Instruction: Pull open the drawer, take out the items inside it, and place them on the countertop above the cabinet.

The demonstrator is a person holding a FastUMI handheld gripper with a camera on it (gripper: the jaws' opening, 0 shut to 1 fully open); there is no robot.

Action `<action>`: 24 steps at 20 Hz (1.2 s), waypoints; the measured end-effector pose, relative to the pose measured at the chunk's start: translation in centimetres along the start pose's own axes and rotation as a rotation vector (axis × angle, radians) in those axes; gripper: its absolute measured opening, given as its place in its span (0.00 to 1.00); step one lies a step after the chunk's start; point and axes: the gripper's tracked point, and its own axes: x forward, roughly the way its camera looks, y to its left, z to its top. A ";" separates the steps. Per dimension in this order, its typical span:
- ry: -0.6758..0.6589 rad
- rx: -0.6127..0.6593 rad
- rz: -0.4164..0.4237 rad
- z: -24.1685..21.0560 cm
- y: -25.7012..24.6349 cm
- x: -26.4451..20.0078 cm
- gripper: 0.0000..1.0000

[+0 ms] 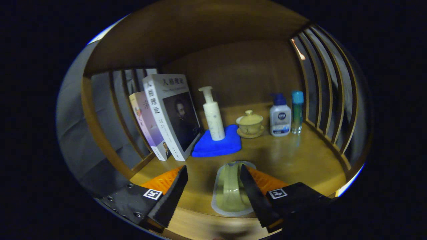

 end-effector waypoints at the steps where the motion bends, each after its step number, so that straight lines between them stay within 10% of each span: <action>1: -0.020 -0.031 -0.008 0.6 0.2 -0.9 0.87; 8: -0.195 -0.104 -0.062 2.1 1.7 -9.3 0.98; 24: -0.437 -0.202 -0.157 -9.5 4.5 -19.7 0.98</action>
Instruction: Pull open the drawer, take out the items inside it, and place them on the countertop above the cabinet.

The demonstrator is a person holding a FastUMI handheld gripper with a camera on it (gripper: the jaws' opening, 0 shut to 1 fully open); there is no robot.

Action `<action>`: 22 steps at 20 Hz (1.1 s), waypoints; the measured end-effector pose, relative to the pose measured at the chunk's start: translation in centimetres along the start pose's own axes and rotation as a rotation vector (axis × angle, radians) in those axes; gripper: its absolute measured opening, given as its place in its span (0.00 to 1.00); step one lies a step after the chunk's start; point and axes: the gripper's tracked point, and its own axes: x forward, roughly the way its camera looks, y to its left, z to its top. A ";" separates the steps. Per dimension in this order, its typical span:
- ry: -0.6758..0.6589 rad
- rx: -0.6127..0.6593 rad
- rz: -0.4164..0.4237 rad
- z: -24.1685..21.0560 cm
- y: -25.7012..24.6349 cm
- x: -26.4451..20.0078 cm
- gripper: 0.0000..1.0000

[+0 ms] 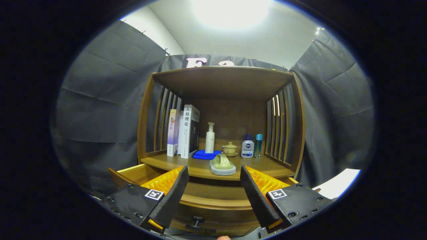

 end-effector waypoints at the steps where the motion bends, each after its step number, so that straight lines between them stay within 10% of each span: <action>1: 0.001 -0.003 0.003 -0.5 0.4 -0.4 0.98; 22: 0.291 0.018 -0.034 -15.5 2.5 -2.9 0.99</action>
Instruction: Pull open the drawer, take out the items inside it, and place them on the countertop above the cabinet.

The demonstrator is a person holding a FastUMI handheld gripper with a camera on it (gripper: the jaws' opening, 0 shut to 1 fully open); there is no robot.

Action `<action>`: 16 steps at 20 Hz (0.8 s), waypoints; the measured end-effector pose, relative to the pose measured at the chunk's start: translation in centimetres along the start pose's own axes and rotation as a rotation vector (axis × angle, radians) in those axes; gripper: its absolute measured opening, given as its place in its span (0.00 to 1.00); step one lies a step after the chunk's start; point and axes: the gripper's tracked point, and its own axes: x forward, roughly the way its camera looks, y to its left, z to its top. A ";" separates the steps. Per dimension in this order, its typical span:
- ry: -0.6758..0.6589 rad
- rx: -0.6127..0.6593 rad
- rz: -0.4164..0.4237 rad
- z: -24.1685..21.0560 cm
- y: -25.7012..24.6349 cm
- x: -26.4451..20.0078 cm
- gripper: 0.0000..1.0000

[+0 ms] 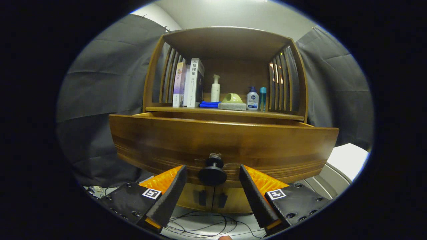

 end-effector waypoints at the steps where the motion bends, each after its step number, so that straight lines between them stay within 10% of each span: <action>1: 0.009 0.009 -0.010 -0.2 -0.2 0.3 0.99; 16: 0.023 0.035 -0.081 0.5 -1.2 4.5 0.97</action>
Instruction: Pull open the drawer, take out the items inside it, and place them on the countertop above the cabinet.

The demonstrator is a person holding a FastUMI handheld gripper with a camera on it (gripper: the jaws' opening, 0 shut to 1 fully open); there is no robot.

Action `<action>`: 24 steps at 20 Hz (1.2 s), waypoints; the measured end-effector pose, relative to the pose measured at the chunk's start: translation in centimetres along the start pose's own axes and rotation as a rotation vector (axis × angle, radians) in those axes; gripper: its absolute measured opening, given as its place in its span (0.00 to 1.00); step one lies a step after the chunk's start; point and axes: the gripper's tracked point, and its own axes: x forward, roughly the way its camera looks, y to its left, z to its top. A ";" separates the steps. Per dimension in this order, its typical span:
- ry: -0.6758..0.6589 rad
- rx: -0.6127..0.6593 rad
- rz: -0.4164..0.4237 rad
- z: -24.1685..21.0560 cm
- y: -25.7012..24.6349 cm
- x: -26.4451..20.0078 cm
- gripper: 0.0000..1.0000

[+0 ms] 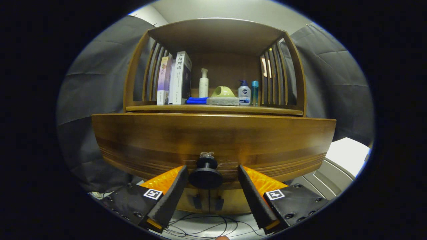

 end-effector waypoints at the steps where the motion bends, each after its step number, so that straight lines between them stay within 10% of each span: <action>1: -0.002 -0.003 -0.002 0.3 0.0 0.6 0.97; 24: -0.016 0.025 -0.023 2.3 0.7 10.3 0.98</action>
